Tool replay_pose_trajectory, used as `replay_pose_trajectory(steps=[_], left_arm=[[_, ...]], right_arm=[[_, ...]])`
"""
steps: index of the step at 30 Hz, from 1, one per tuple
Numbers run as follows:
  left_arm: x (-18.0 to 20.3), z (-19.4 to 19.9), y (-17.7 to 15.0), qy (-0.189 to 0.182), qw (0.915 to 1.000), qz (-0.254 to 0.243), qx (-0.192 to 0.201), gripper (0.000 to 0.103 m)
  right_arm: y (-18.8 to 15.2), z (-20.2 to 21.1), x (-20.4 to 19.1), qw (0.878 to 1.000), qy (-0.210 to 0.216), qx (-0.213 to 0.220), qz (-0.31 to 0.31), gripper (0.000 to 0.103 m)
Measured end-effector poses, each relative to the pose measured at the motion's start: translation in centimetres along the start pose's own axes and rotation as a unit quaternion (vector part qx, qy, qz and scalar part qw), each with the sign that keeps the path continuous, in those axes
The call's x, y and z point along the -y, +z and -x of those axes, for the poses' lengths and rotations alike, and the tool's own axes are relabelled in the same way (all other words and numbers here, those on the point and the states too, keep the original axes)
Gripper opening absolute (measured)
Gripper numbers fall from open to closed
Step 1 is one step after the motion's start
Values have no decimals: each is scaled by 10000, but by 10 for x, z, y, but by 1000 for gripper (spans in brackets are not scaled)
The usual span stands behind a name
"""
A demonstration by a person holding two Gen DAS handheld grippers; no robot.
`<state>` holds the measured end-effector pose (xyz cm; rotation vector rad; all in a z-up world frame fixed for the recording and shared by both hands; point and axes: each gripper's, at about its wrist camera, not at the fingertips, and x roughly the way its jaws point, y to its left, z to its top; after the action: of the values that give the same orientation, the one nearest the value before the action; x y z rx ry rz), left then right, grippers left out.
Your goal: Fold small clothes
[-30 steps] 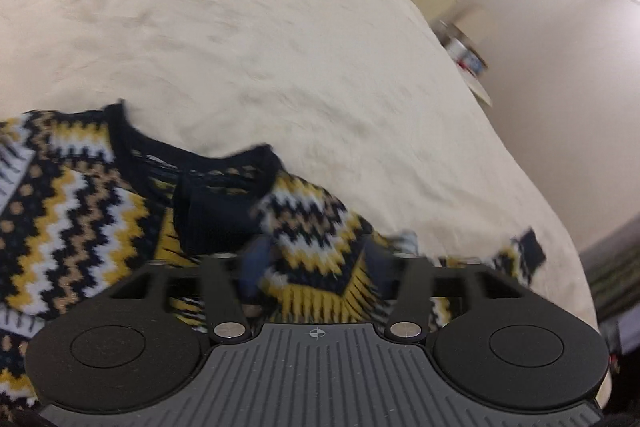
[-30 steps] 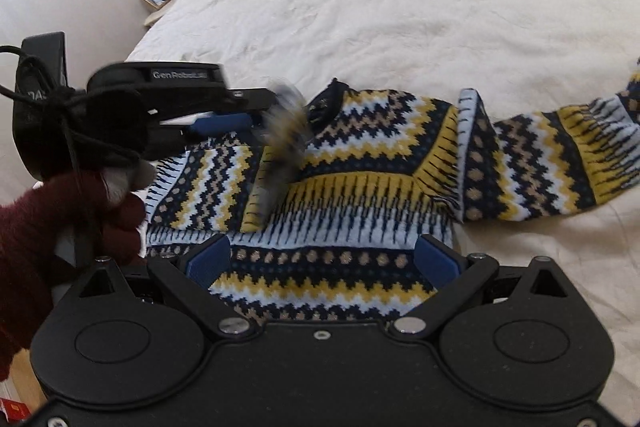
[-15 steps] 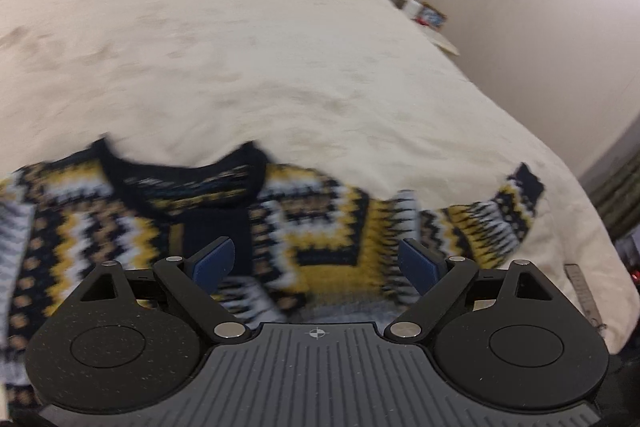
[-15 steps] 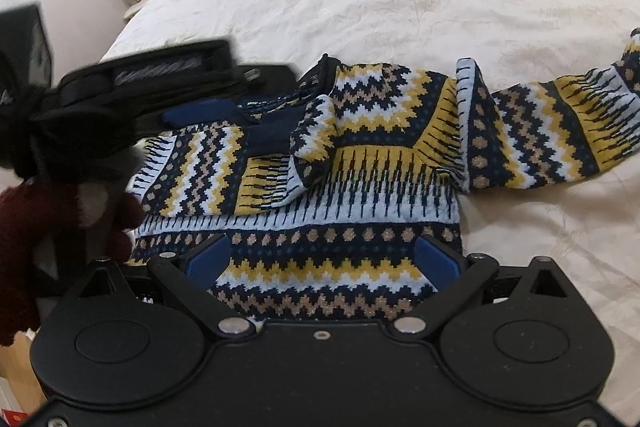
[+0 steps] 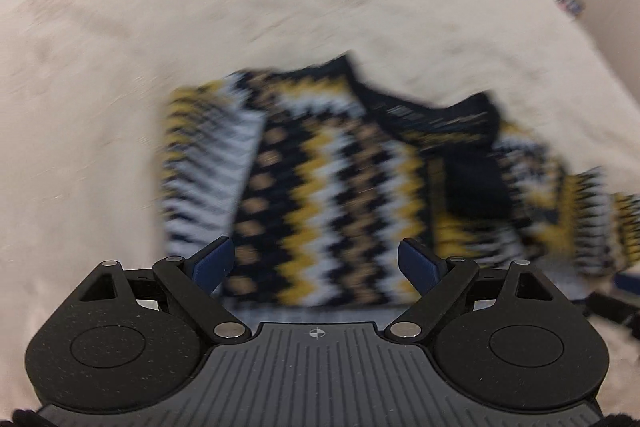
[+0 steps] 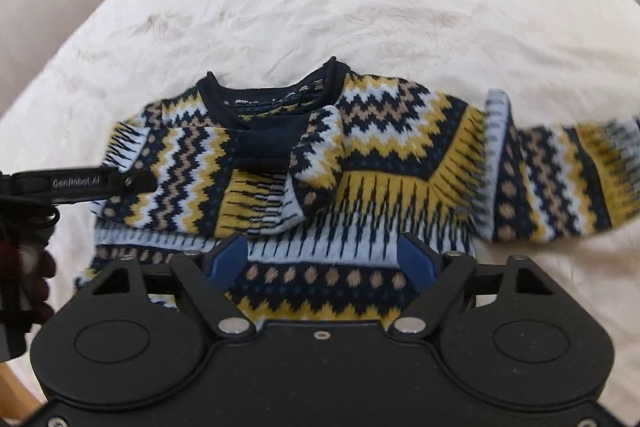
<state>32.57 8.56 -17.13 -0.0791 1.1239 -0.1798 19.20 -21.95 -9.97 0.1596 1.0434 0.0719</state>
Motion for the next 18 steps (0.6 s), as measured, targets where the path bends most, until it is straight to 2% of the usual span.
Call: replay_pose_trajectory(steps=[6,8,13,16,18], left_arm=[[-12,-31,-4,103,9990,-117,-427,89],[-7,-36,-4,169,9985,-239,-473,90],[-3,-40,-4,166,9983,-197,-519,99],[-3,-40,-4,160,9982,-225,-541,99],[-3,-41,-4,147,9981,-216,-549,100]], right_arm=[[20,-29,-11,9989,-189,-64,426,62],[24,-39,-14,9976,-255,-70,639,62],[28,-70,-24,9920,-394,-253,1171,62],[27,-84,-21,9905,-578,-335,1204,59],[31,-85,-7,9931,-685,-339,885,56]])
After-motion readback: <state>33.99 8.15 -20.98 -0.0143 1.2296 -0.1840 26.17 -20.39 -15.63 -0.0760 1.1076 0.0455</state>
